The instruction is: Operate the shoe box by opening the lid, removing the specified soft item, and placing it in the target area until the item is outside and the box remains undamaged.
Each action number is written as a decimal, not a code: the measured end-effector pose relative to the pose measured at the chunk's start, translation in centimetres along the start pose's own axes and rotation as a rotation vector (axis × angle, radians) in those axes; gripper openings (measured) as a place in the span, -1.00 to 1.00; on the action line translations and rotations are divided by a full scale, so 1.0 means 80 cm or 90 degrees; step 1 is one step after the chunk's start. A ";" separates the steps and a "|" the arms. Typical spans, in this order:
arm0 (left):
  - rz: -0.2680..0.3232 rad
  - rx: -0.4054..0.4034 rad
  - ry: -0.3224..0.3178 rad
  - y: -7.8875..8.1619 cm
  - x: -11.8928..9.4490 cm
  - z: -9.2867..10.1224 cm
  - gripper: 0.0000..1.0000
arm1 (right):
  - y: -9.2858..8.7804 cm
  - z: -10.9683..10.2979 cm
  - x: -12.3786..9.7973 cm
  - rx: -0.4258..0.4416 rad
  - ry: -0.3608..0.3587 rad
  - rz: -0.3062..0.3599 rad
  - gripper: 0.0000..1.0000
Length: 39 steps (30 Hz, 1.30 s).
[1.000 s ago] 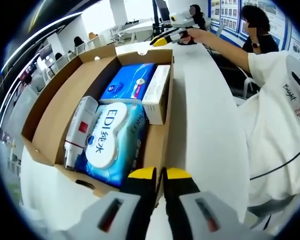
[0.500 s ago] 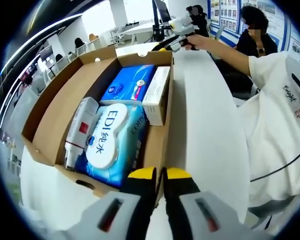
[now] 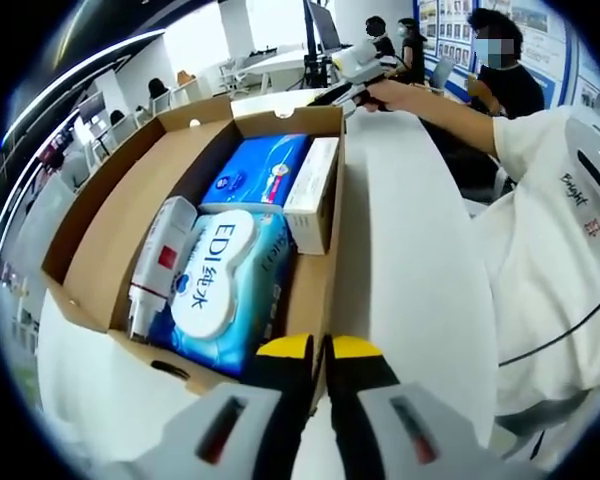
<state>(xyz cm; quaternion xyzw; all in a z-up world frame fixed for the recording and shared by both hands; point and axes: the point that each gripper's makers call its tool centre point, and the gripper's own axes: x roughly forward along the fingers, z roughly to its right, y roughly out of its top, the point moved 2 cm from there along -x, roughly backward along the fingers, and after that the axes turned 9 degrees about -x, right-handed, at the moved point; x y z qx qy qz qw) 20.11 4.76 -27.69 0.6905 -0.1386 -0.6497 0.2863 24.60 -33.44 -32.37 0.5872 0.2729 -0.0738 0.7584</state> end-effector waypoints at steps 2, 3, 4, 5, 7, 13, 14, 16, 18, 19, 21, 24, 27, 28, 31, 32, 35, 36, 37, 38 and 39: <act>0.001 0.000 -0.001 0.000 0.000 0.000 -0.90 | -0.002 -0.001 0.003 0.005 0.007 -0.004 0.16; 0.001 0.000 -0.001 0.000 0.000 0.000 -0.90 | -0.003 -0.002 0.005 0.008 0.009 -0.006 0.16; 0.002 0.000 -0.001 0.000 0.000 0.000 -0.90 | -0.004 -0.001 0.006 0.004 0.004 -0.006 0.15; 0.003 -0.001 -0.001 0.000 0.000 0.000 -0.90 | -0.004 0.000 0.006 0.002 0.001 -0.006 0.14; 0.003 -0.001 -0.001 0.000 0.000 0.000 -0.90 | -0.004 0.001 0.006 0.004 -0.001 -0.005 0.13; 0.009 -0.001 0.001 0.001 0.000 0.001 -0.90 | -0.005 0.000 0.008 -0.010 -0.009 -0.021 0.12; 0.010 -0.001 0.001 0.001 0.000 0.000 -0.90 | -0.005 -0.001 0.008 -0.009 -0.009 -0.021 0.12; 0.014 -0.001 0.001 0.001 0.000 0.000 -0.90 | -0.005 -0.001 0.008 -0.010 -0.010 -0.021 0.12; 0.016 -0.001 0.001 0.001 0.000 0.001 -0.90 | -0.005 -0.001 0.008 -0.009 -0.010 -0.021 0.12; 0.016 -0.001 0.001 0.001 0.000 0.001 -0.90 | -0.005 -0.001 0.009 -0.008 -0.011 -0.022 0.11; 0.017 -0.001 0.001 0.001 0.000 0.001 -0.90 | -0.004 0.001 0.011 -0.007 -0.012 -0.023 0.11; 0.018 -0.001 0.000 0.001 0.000 0.001 -0.90 | -0.001 0.006 0.018 -0.004 -0.012 -0.022 0.09; 0.023 -0.002 -0.001 0.001 -0.001 0.001 -0.90 | 0.003 0.011 0.025 0.000 -0.014 -0.027 0.08; 0.025 -0.001 -0.002 0.001 -0.001 0.001 -0.90 | 0.004 0.012 0.026 0.002 -0.014 -0.029 0.08; 0.026 -0.002 -0.003 0.001 -0.001 0.001 -0.90 | 0.006 0.017 0.033 0.008 -0.023 -0.027 0.07; 0.027 -0.002 -0.003 0.001 -0.001 0.001 -0.90 | 0.007 0.018 0.035 0.009 -0.026 -0.026 0.07; 0.028 -0.001 -0.003 0.001 -0.002 0.001 -0.90 | 0.009 0.021 0.038 0.010 -0.030 -0.024 0.07; 0.028 -0.002 -0.003 0.001 -0.002 0.001 -0.90 | 0.009 0.021 0.039 0.011 -0.030 -0.025 0.07; 0.028 -0.001 -0.003 0.001 -0.002 0.001 -0.90 | 0.010 0.022 0.040 0.011 -0.030 -0.025 0.07; 0.028 -0.001 -0.003 0.001 -0.002 0.001 -0.90 | 0.010 0.022 0.041 0.011 -0.030 -0.026 0.07; 0.028 -0.001 -0.003 0.001 -0.002 0.001 -0.90 | 0.010 0.023 0.041 0.011 -0.030 -0.026 0.06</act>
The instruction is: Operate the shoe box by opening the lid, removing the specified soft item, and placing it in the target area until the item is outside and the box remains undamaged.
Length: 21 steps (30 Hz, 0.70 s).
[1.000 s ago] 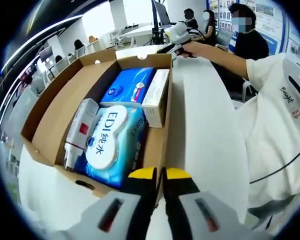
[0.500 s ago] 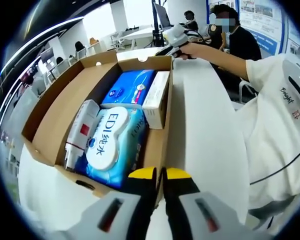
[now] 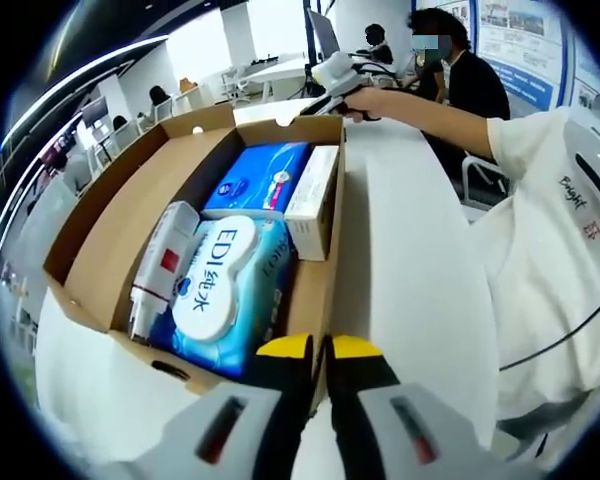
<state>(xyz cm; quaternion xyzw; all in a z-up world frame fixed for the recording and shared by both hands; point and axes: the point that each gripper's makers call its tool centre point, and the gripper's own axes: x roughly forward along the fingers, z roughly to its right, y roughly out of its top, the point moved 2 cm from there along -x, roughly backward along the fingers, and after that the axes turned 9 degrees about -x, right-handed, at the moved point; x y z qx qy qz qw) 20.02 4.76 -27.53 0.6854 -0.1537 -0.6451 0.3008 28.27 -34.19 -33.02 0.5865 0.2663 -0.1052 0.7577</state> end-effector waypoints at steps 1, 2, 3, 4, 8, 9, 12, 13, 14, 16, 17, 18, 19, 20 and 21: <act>0.000 0.000 0.000 0.000 0.000 0.000 -0.90 | 0.000 0.000 0.000 0.000 0.000 0.000 0.06; 0.000 0.000 0.000 0.000 0.000 0.000 -0.90 | 0.000 0.001 0.001 0.001 -0.001 0.000 0.06; 0.000 0.000 0.000 0.000 0.000 0.000 -0.90 | 0.001 0.001 0.001 0.002 -0.002 -0.001 0.06; -0.001 0.000 0.000 0.000 0.000 0.000 -0.90 | 0.001 0.002 0.002 0.003 -0.003 -0.001 0.06; 0.006 0.000 0.000 0.001 0.000 0.000 -0.90 | 0.003 0.005 0.006 0.008 -0.013 0.003 0.06; 0.006 -0.001 0.000 0.001 0.000 0.000 -0.90 | 0.003 0.006 0.006 0.008 -0.012 0.003 0.06; 0.005 0.000 0.000 0.001 0.000 0.000 -0.90 | 0.005 0.009 0.009 0.010 -0.013 0.003 0.05; 0.005 -0.001 0.000 0.001 0.000 0.000 -0.90 | 0.006 0.010 0.010 0.010 -0.014 0.003 0.05; 0.005 0.000 0.000 0.001 0.000 0.000 -0.90 | 0.007 0.011 0.011 0.010 -0.014 0.002 0.05; 0.004 -0.001 0.002 0.001 0.000 0.000 -0.89 | 0.008 0.010 0.012 0.011 -0.013 -0.004 0.05; 0.003 -0.002 0.005 0.001 0.000 0.000 -0.89 | 0.008 0.010 0.012 0.010 -0.012 -0.006 0.05; 0.003 -0.001 0.007 0.001 0.001 0.000 -0.89 | 0.008 0.009 0.011 0.007 -0.009 -0.008 0.05; 0.003 0.000 0.007 0.001 0.001 0.000 -0.89 | 0.008 0.008 0.010 0.007 -0.007 -0.006 0.05; 0.002 -0.001 0.008 0.001 0.001 0.000 -0.89 | 0.009 0.009 0.011 0.007 -0.007 -0.003 0.05; 0.001 -0.004 0.009 0.001 0.001 0.000 -0.89 | 0.010 0.009 0.011 0.007 -0.007 0.000 0.05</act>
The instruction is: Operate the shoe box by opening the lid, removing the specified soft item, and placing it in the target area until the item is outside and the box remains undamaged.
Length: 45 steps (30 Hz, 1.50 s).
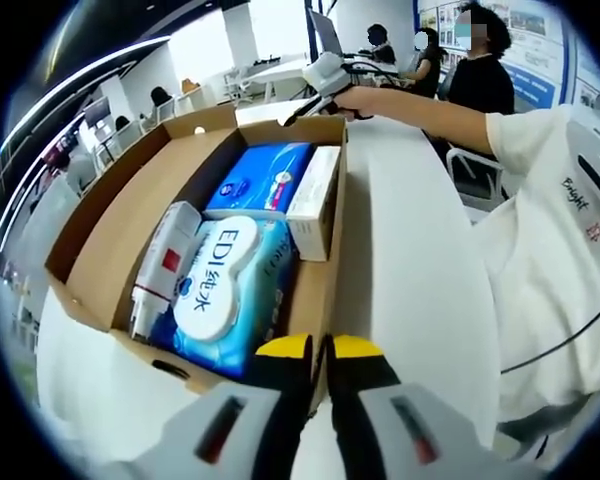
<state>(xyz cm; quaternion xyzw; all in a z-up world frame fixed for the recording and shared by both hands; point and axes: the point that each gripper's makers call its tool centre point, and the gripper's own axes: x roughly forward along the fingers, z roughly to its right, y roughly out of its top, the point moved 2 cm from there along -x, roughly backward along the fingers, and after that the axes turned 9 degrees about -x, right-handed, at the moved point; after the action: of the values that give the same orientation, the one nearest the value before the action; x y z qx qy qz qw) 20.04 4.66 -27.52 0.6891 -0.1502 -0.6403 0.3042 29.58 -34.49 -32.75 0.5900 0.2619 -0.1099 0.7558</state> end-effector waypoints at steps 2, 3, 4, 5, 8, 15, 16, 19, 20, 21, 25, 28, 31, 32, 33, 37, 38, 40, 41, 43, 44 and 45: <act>0.003 0.001 0.002 0.000 0.000 0.000 -0.89 | 0.000 -0.002 -0.001 0.000 0.001 0.000 0.05; 0.007 0.001 0.001 0.000 -0.001 0.000 -0.89 | 0.001 0.000 0.000 -0.001 0.002 -0.003 0.05; 0.016 -0.004 -0.002 0.001 -0.001 -0.001 -0.89 | 0.002 0.001 0.001 0.000 0.003 -0.006 0.05; 0.019 -0.004 -0.004 0.000 -0.002 -0.001 -0.89 | 0.002 0.001 0.001 -0.001 0.004 -0.009 0.05; 0.031 -0.004 -0.009 0.002 -0.002 0.000 -0.89 | 0.003 0.003 0.001 0.000 0.004 -0.019 0.12; 0.035 -0.005 -0.012 0.003 -0.002 0.000 -0.89 | 0.036 -0.007 -0.026 -0.033 -0.027 0.022 0.29; 0.034 -0.005 -0.012 0.003 -0.002 0.000 -0.89 | 0.039 -0.011 -0.032 -0.035 -0.025 0.026 0.28; 0.037 -0.005 -0.011 0.003 -0.002 -0.001 -0.89 | 0.053 0.001 -0.037 -0.041 -0.042 0.062 0.23; 0.037 -0.005 -0.010 0.003 -0.001 0.000 -0.89 | 0.055 0.000 -0.041 -0.037 -0.040 0.069 0.17; 0.037 -0.005 -0.008 0.003 -0.001 0.000 -0.89 | 0.059 0.000 -0.044 -0.023 -0.034 0.085 0.10; 0.026 -0.010 -0.003 0.003 -0.001 -0.001 -0.88 | 0.070 -0.005 -0.054 -0.008 0.004 0.122 -0.12; 0.019 -0.013 -0.007 0.003 0.000 -0.001 -0.89 | 0.080 -0.008 -0.064 -0.036 0.011 0.132 -0.20; 0.019 -0.012 -0.011 0.002 -0.001 0.000 -0.89 | 0.093 -0.018 -0.079 -0.064 0.023 0.153 -0.26; 0.019 -0.012 -0.011 0.002 -0.001 0.000 -0.89 | 0.098 -0.024 -0.083 -0.073 0.029 0.156 -0.26; 0.019 -0.012 -0.010 0.002 -0.001 0.000 -0.89 | 0.102 -0.027 -0.085 -0.078 0.033 0.158 -0.25; 0.021 -0.012 -0.010 0.002 -0.001 0.000 -0.89 | 0.120 -0.054 -0.092 -0.132 0.091 0.167 -0.24; 0.021 -0.012 -0.010 0.002 -0.001 0.000 -0.89 | 0.127 -0.061 -0.095 -0.144 0.111 0.171 -0.22; 0.021 -0.012 -0.010 0.002 -0.001 0.000 -0.89 | 0.150 -0.069 -0.104 -0.145 0.126 0.180 -0.20; 0.020 -0.012 -0.010 0.002 -0.001 0.000 -0.89 | 0.159 -0.075 -0.108 -0.164 0.139 0.182 -0.20; 0.021 -0.011 -0.008 0.002 -0.001 0.000 -0.89 | 0.171 -0.103 -0.115 -0.193 0.215 0.179 -0.19; 0.024 -0.010 -0.009 0.003 -0.001 0.000 -0.89 | 0.177 -0.114 -0.115 -0.179 0.255 0.183 -0.19; 0.027 -0.009 -0.011 0.003 -0.001 0.000 -0.89 | 0.181 -0.123 -0.115 -0.170 0.284 0.182 -0.21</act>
<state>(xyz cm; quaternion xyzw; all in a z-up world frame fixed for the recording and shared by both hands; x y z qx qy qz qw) 20.04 4.55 -27.31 0.6780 -0.1626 -0.6407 0.3215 26.08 -22.41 -17.47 0.5261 0.3482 0.1657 0.7580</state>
